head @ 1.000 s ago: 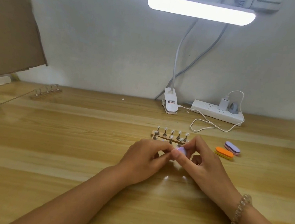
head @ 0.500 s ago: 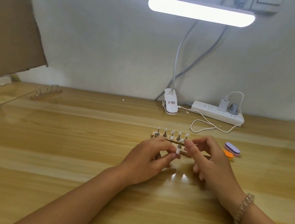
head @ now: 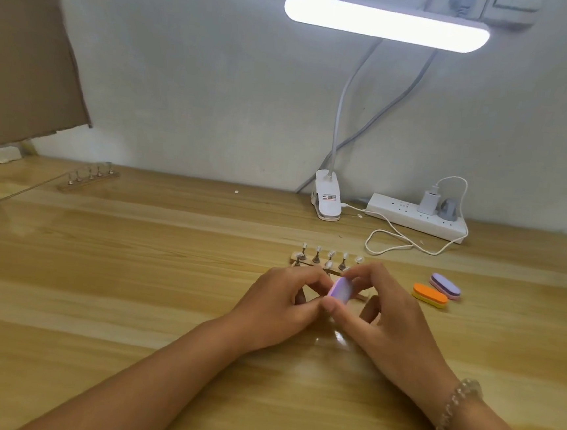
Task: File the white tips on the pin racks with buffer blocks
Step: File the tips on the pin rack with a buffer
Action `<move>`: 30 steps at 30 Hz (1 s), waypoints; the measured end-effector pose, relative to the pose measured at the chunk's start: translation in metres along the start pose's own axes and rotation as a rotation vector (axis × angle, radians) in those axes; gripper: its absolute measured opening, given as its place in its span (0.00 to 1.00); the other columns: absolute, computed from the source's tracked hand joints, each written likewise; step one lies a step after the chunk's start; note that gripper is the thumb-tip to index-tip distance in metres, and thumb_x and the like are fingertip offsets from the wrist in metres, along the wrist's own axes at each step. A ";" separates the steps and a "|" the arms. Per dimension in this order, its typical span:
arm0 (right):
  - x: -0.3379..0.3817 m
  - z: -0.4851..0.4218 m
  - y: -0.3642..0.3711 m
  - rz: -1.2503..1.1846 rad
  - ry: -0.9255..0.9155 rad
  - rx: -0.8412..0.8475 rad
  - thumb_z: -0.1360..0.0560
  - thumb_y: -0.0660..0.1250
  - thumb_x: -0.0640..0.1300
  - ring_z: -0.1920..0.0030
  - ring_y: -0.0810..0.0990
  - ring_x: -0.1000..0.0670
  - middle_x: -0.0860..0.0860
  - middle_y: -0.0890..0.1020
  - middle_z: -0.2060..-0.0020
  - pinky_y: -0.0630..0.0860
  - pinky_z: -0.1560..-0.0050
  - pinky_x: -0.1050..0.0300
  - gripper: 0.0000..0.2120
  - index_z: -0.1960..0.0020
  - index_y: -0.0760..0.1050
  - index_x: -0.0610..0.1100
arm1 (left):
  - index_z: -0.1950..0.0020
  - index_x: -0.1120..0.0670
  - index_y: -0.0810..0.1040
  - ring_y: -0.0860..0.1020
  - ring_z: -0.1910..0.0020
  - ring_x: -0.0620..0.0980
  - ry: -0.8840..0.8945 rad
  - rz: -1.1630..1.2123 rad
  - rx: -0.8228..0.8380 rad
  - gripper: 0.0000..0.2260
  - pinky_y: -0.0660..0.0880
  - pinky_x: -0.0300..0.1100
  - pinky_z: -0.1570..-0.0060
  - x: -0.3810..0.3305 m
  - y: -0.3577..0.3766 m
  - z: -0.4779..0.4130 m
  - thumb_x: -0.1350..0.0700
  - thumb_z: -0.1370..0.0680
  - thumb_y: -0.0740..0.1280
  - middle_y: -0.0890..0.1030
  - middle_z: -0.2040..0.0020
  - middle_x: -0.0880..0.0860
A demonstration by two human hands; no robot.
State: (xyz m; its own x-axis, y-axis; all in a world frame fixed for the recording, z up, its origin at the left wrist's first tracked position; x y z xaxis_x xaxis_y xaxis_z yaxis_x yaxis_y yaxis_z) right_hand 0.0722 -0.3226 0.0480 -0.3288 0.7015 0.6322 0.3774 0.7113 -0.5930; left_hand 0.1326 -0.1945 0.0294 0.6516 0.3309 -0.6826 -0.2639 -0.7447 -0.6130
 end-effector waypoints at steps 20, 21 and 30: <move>-0.012 -0.002 -0.004 -0.247 0.128 0.030 0.24 0.69 0.39 0.67 0.75 0.59 0.53 0.77 0.68 0.69 0.63 0.71 0.09 0.47 0.77 0.50 | 0.51 0.53 0.78 0.74 0.72 0.48 -0.091 0.304 0.016 0.04 0.74 0.41 0.70 0.014 0.003 -0.003 0.59 0.22 0.71 0.86 0.53 0.50; -0.005 -0.001 -0.002 -0.199 0.061 0.057 0.25 0.70 0.39 0.66 0.76 0.58 0.52 0.77 0.68 0.70 0.61 0.72 0.11 0.46 0.77 0.51 | 0.52 0.53 0.78 0.75 0.72 0.47 -0.072 0.292 0.023 0.03 0.74 0.41 0.70 0.012 0.003 -0.003 0.59 0.22 0.71 0.85 0.53 0.50; 0.006 0.001 -0.003 0.113 -0.184 0.014 0.26 0.73 0.43 0.65 0.76 0.55 0.56 0.74 0.69 0.69 0.64 0.73 0.09 0.47 0.79 0.52 | 0.52 0.50 0.79 0.78 0.68 0.48 -0.079 0.279 0.032 0.05 0.76 0.43 0.67 0.009 0.003 -0.002 0.60 0.20 0.68 0.86 0.53 0.50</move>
State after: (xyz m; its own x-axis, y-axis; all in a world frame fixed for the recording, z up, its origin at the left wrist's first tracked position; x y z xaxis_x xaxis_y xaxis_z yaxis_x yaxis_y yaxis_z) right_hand 0.0681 -0.3204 0.0534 -0.4380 0.7722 0.4602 0.4090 0.6271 -0.6629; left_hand 0.1391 -0.1952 0.0227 0.4933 0.1610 -0.8548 -0.4484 -0.7951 -0.4085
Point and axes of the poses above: each hand's wrist, its own z-axis away from the middle knuckle, its own y-axis out of the palm, x = y × z, the point moved 8 cm from there along -z, towards the middle knuckle
